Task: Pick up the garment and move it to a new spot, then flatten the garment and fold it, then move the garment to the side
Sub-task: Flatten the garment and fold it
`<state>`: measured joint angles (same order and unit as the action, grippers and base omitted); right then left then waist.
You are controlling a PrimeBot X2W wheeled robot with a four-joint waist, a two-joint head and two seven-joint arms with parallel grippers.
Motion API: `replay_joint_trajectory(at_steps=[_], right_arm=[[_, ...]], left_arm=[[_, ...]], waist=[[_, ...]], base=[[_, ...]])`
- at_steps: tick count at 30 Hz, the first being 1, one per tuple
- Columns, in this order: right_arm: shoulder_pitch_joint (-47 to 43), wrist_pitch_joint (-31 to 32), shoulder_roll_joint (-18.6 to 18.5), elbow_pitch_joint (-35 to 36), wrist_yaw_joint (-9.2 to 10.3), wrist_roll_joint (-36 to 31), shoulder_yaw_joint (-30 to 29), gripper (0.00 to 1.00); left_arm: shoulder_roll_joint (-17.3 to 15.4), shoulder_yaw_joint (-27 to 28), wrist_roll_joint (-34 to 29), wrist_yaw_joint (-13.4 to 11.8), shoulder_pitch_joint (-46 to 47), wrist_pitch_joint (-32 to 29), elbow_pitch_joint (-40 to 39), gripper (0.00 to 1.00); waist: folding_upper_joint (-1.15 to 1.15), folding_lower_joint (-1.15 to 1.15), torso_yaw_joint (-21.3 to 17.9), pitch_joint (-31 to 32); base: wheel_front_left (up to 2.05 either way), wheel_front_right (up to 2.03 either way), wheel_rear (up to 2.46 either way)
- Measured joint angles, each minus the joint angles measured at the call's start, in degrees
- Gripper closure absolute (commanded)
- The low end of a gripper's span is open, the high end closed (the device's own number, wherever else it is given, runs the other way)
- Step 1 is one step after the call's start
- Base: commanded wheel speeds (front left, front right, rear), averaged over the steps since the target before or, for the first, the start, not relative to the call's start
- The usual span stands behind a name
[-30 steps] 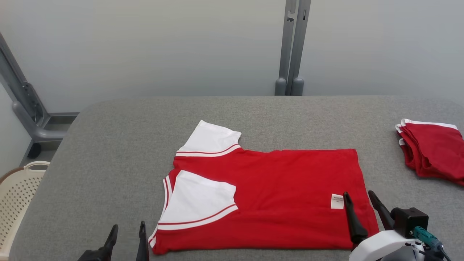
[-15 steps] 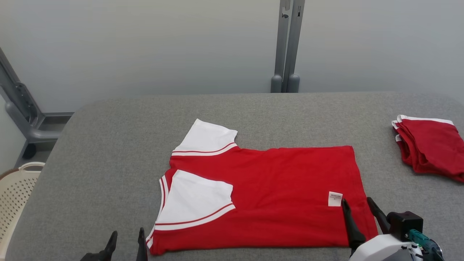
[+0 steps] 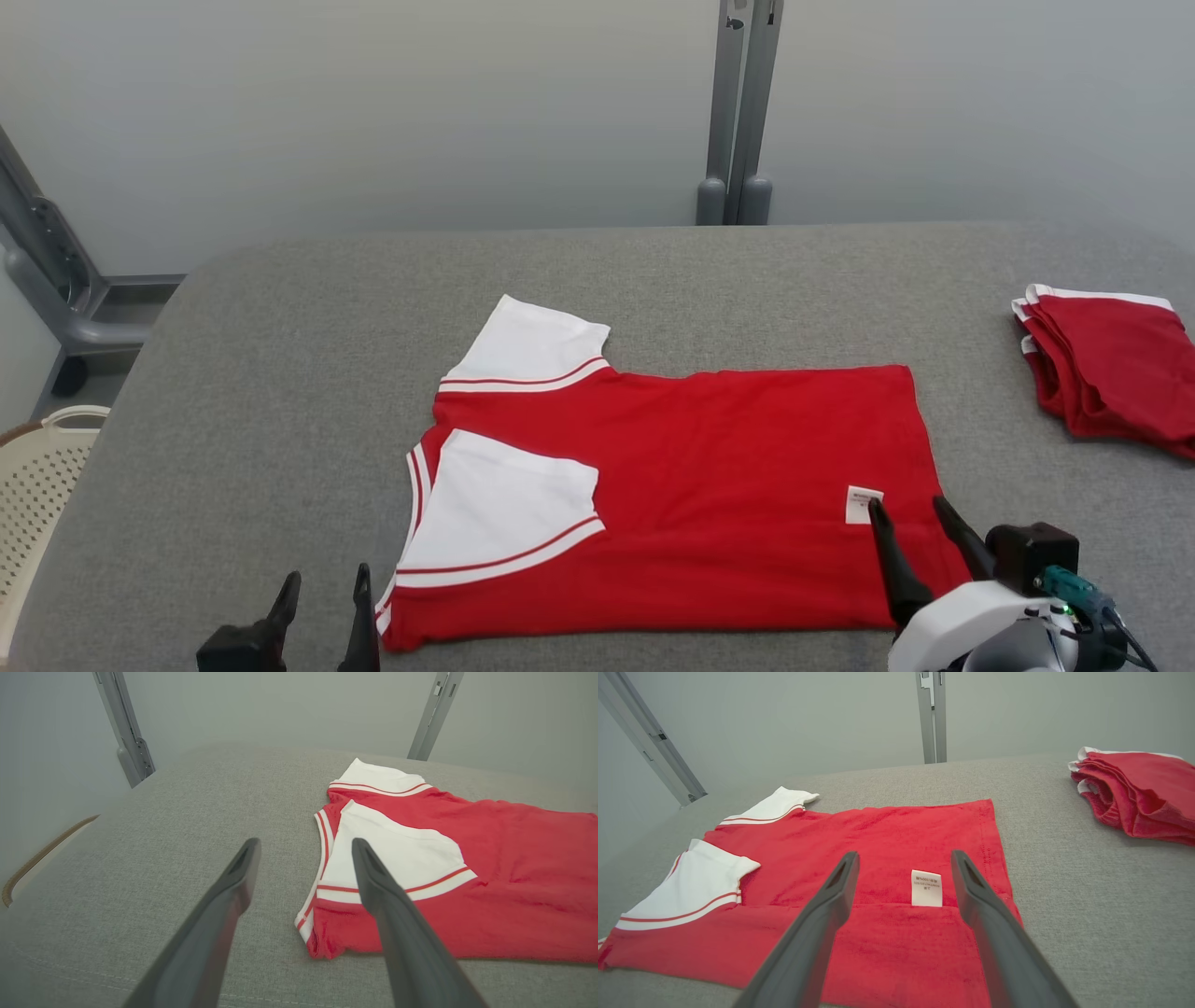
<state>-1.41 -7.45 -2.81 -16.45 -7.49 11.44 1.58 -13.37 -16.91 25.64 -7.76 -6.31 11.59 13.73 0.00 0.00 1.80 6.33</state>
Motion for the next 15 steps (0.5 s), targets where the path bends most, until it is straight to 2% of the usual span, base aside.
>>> replay_joint_trajectory(at_steps=[7, 15], right_arm=[[7.1, 8.5, -0.1, 0.3, 0.00, -1.1, -0.1, 0.00], [19.8, 19.1, -1.9, 2.1, -0.01, -3.1, 0.7, 0.00]], left_arm=[[-2.0, -1.0, 0.6, 2.7, 7.1, -5.8, 1.1, 0.00], [-2.3, -1.5, 1.5, 5.2, 21.9, -12.4, 3.6, 0.00]], waist=[[0.00, 0.00, -0.4, -2.5], [0.00, 0.00, -1.0, -8.2]], base=[[0.00, 0.00, 0.00], [0.00, 0.00, 0.00]])
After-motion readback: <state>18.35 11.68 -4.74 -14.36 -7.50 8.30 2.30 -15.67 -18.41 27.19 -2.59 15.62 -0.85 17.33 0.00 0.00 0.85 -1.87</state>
